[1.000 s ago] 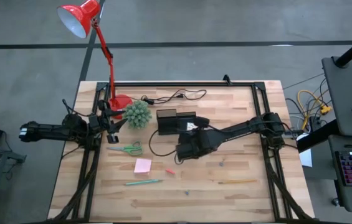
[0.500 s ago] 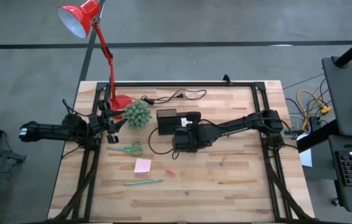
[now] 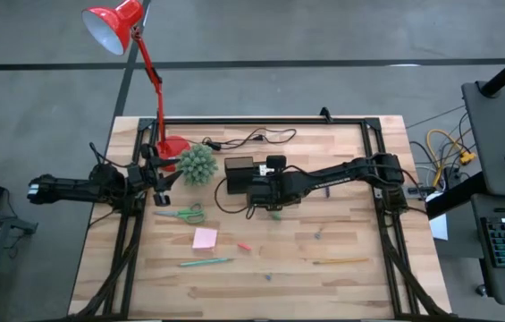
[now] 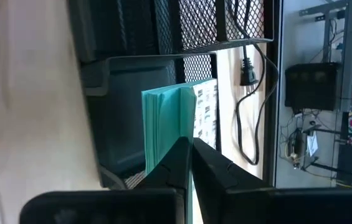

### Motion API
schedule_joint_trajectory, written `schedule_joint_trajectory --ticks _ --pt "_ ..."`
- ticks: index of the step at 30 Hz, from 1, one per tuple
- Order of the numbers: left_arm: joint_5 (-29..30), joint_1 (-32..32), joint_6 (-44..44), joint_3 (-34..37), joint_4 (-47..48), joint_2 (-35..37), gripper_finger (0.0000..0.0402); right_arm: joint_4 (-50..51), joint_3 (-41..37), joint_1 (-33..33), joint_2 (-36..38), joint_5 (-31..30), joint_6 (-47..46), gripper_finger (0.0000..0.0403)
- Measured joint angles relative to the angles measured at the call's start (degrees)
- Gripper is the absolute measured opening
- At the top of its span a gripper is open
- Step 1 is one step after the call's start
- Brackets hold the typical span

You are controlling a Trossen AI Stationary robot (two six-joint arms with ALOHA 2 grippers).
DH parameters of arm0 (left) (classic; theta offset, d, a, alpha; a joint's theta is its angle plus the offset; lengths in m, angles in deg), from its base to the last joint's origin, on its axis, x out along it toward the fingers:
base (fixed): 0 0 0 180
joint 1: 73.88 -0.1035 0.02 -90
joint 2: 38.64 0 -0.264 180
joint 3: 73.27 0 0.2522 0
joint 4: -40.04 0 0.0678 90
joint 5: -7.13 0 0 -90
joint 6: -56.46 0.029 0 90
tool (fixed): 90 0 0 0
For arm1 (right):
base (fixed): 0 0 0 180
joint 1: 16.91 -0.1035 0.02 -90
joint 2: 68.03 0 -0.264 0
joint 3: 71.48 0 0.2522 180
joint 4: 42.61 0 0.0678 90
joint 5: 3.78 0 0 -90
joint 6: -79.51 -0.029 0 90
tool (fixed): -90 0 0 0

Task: Pick and place office supplies into organizer
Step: Put the blue sticky notes into the desk organizer

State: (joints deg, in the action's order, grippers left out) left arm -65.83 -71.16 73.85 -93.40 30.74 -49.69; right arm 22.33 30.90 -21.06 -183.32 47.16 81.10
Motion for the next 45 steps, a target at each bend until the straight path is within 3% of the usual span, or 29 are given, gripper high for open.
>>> schedule_joint_trajectory --ticks 16,45 --pt "0.0 0.0 0.0 0.0 -0.1 -0.1 0.0139 -9.8 -5.5 2.4 0.0 1.6 5.0 0.0008" --pt "0.0 0.0 0.0 0.0 -0.1 -0.1 0.0139 -14.9 -8.1 3.0 0.0 1.7 4.9 0.0008"
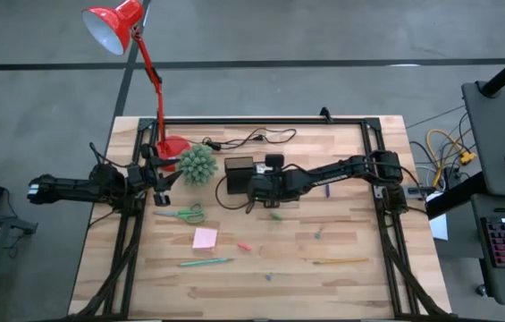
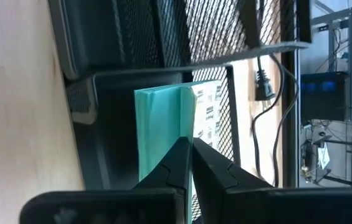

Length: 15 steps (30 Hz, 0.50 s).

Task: Pick and place office supplies into organizer
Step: Put the blue sticky notes into the desk organizer

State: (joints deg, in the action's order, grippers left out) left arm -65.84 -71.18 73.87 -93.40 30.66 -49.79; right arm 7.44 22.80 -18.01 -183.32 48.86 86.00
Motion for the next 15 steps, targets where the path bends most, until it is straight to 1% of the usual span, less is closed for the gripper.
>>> schedule_joint_trajectory --ticks 5,15 --pt "0.0 0.0 0.0 0.0 0.0 0.0 0.0139 -0.8 -1.7 0.0 0.0 0.0 -0.3 0.0008" --pt "0.0 0.0 0.0 0.0 0.0 0.0 0.0139 -3.8 -1.8 0.0 0.0 0.3 -0.6 0.0008"
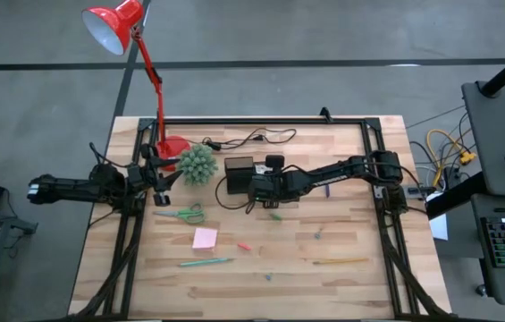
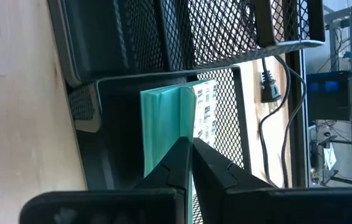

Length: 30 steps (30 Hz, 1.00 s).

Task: Pick and place office supplies into organizer
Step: Put the blue sticky notes into the desk organizer

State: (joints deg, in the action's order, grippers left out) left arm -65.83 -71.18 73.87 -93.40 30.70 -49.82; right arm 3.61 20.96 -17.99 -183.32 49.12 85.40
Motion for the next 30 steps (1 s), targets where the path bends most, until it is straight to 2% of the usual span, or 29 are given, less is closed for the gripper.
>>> schedule_joint_trajectory --ticks 30 --pt "0.0 0.0 0.0 0.0 0.0 0.0 0.0139 -0.2 -0.5 0.1 0.0 3.7 0.2 0.0011"
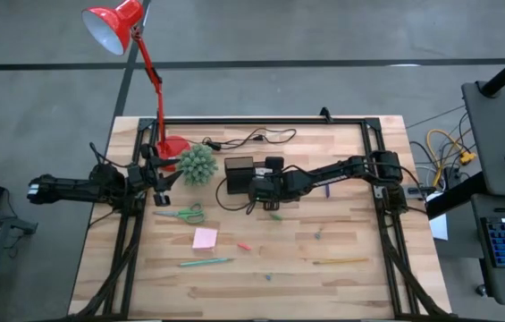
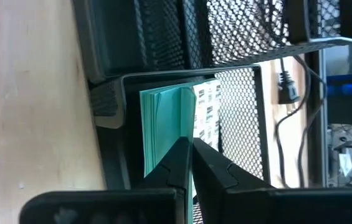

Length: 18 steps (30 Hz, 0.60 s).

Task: Pick and place office supplies into organizer
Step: Put the blue sticky notes into the desk organizer, then put the blue eraser into the desk organizer

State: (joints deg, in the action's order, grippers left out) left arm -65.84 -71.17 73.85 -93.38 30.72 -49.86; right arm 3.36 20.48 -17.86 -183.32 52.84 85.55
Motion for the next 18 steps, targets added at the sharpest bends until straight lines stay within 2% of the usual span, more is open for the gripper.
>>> schedule_joint_trajectory --ticks 12,18 --pt "0.0 0.0 0.0 0.0 0.0 0.0 0.0139 0.0 0.0 0.2 0.0 0.3 0.0 0.0097" --pt "0.0 0.0 0.0 0.0 0.0 0.0 0.0139 0.1 0.0 0.1 0.1 0.3 0.0 0.0122"
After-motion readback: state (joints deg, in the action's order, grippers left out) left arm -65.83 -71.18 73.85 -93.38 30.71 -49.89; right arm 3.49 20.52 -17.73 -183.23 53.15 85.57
